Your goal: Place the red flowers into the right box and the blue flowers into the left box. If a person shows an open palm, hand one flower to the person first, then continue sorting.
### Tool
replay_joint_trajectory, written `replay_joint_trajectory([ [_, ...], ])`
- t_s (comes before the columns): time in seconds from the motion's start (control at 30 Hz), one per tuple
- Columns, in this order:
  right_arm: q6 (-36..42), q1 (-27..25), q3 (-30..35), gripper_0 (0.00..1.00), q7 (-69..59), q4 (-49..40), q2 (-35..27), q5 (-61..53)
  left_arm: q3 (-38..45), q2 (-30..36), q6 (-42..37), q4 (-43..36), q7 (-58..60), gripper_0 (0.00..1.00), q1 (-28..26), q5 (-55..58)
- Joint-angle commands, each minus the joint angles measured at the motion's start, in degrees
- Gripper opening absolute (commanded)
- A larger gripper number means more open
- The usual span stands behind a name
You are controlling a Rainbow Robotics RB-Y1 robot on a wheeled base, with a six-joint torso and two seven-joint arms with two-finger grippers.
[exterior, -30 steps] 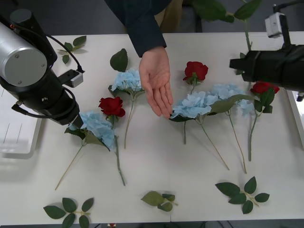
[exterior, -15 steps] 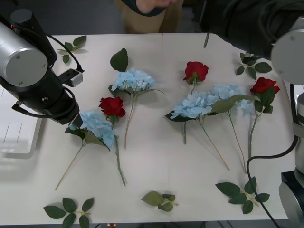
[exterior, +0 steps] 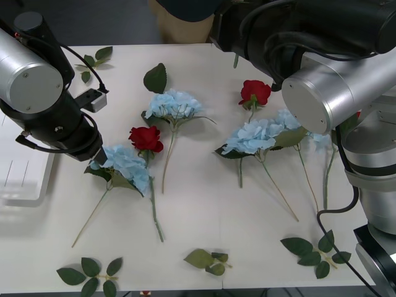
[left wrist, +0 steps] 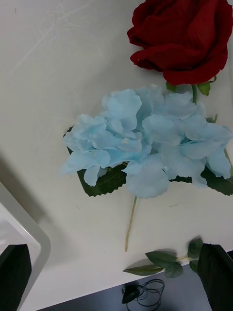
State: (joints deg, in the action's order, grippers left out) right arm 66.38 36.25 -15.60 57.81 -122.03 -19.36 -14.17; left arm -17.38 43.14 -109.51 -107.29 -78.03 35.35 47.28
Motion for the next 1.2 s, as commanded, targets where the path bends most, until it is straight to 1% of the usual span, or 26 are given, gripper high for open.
replay_joint_trajectory([
  [0.03,-0.7,2.5,0.3,0.0,0.5,-0.5,1.1,0.4,0.9,-1.0,-0.1,-1.6,-0.3,1.0,-0.2,-0.9],
  [0.07,-0.8,2.4,0.3,0.08,0.5,-0.5,1.1,0.4,0.9,-1.0,-0.1,-1.5,-0.3,1.0,-0.2,-1.0],
  [0.1,-0.7,2.3,0.3,0.53,0.6,-0.5,0.9,0.2,0.9,-1.1,-0.1,-1.5,-0.3,1.0,-0.2,-1.1],
  [0.13,-0.7,2.3,0.3,0.74,0.8,-0.5,0.8,0.1,0.9,-1.3,-0.1,-1.6,-0.3,1.0,-0.2,-1.1],
  [0.17,-0.7,2.3,0.3,0.85,0.9,-0.5,0.6,0.0,0.9,-1.3,-0.1,-1.6,-0.3,1.0,-0.2,-1.3],
  [0.2,-0.7,2.0,0.3,1.0,1.0,-0.5,0.4,-0.3,0.9,-1.3,-0.1,-1.6,-0.3,1.0,-0.2,-1.3],
  [0.43,-0.5,0.9,2.2,1.0,1.3,-2.3,-0.9,-4.6,0.9,-1.6,-0.2,-1.6,-0.5,1.0,-0.2,-1.7],
  [0.57,4.5,-0.9,3.3,1.0,1.2,-7.5,-3.8,-6.8,0.9,-1.6,-0.1,-1.6,-0.5,1.0,-0.2,-1.7],
  [0.67,8.0,-3.5,4.3,1.0,0.8,-12.3,-7.3,-9.5,0.9,-1.6,-0.2,-1.6,-0.6,1.0,-0.2,-1.7],
  [0.73,9.5,-6.2,5.7,1.0,0.6,-16.1,-10.5,-12.7,0.9,-1.6,-0.2,-1.6,-0.7,1.0,-0.2,-1.7],
  [0.83,10.7,-12.2,9.3,1.0,1.1,-21.1,-16.8,-18.6,0.9,-1.6,-0.2,-1.5,-0.8,1.0,-0.2,-1.8],
  [0.9,10.7,-16.5,12.1,1.0,1.4,-22.8,-20.6,-22.7,0.9,-1.6,-0.2,-1.6,-0.9,1.0,-0.2,-1.8],
  [1.03,10.1,-23.6,15.4,1.0,2.0,-21.8,-25.9,-28.0,0.9,-1.6,-0.2,-1.6,-1.1,1.0,-0.2,-1.9],
  [1.13,9.9,-28.8,16.5,1.0,2.8,-18.9,-29.7,-28.3,0.9,-1.7,-0.2,-1.6,-1.2,1.0,-0.3,-2.1],
  [1.2,9.9,-30.8,16.5,1.0,3.5,-16.7,-31.3,-28.3,0.9,-1.9,-0.2,-1.5,-1.2,1.0,-0.2,-2.1],
])
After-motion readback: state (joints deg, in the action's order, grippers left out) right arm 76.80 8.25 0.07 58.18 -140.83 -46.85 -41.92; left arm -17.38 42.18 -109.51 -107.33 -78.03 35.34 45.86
